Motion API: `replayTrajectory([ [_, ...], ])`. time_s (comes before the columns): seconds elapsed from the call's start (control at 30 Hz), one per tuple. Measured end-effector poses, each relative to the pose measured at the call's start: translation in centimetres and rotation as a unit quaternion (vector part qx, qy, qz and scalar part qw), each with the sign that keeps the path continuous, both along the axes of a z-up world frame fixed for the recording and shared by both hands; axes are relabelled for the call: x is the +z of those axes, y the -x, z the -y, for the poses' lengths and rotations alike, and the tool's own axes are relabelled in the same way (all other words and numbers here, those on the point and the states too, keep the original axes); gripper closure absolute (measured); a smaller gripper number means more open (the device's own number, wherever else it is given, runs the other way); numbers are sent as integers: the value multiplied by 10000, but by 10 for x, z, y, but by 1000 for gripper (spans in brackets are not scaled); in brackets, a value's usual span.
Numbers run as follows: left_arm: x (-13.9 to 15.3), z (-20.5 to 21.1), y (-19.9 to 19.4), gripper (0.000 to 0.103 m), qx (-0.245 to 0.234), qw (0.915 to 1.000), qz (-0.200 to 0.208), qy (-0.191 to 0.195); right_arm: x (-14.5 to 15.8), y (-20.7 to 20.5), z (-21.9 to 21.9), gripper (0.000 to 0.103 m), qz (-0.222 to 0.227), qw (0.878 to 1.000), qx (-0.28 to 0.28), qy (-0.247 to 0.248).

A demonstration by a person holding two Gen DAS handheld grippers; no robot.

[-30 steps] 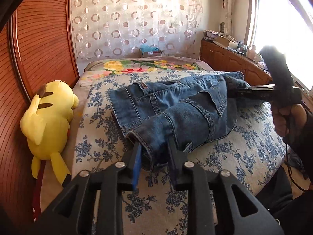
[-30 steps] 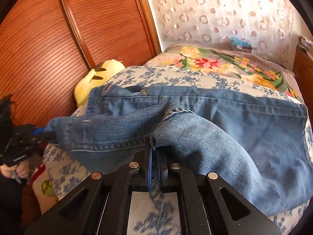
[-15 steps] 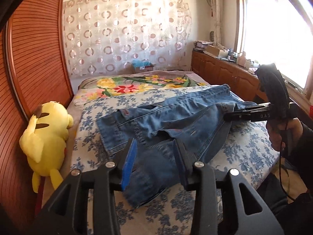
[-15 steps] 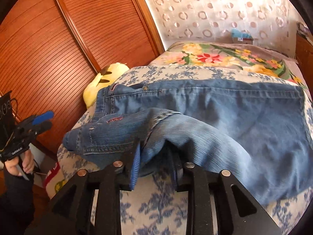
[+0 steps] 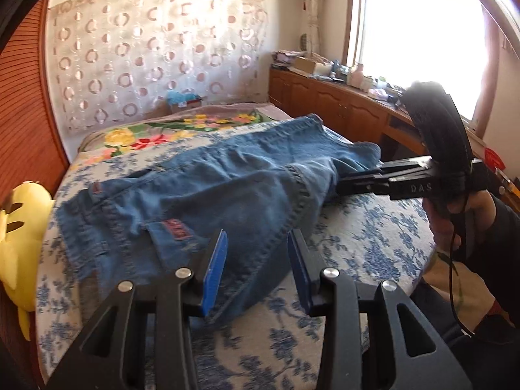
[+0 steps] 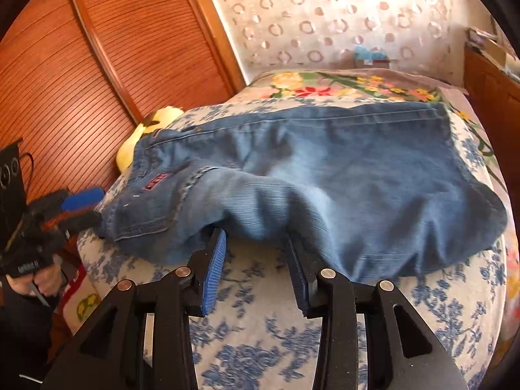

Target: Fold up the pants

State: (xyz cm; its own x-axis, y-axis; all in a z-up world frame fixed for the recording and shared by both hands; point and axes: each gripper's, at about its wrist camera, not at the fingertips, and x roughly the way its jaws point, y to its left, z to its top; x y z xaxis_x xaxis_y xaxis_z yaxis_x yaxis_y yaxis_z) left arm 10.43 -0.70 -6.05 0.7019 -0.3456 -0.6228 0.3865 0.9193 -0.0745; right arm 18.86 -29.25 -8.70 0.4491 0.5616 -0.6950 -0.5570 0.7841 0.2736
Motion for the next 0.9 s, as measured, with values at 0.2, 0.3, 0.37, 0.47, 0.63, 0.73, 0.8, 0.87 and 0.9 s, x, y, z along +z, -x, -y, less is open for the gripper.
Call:
replayTrajectory([
  [0.2,-17,39,-15,65,-328,9991,-198,-181,7,-6,8,66,113,9999,-110,-8],
  [0.3,-26,53,-23,65,-355,9984,-222,-387,10,-8,6,66,231,9996,-145,55],
  [0.37,-31,58,-29,65,-336,9979,-252,-501,12,-9,6,66,246,9996,-147,40],
  [0.47,-35,61,-35,66,-384,9971,-303,-584,12,-11,5,65,286,9994,-178,51],
  [0.63,-31,55,-44,97,-373,9971,-318,-576,12,-11,6,65,303,9993,-200,38],
  [0.73,-21,51,-45,102,-389,9976,-242,-509,10,-9,6,65,299,9994,-185,45],
  [0.8,-12,48,-46,103,-387,9980,-176,-467,9,-5,6,65,339,9992,-188,90],
  [0.87,-4,45,-47,103,-369,9984,-109,-411,8,1,7,65,389,9990,-186,116],
  [0.9,2,42,-47,103,-352,9987,-67,-373,7,3,8,65,391,9990,-180,103],
])
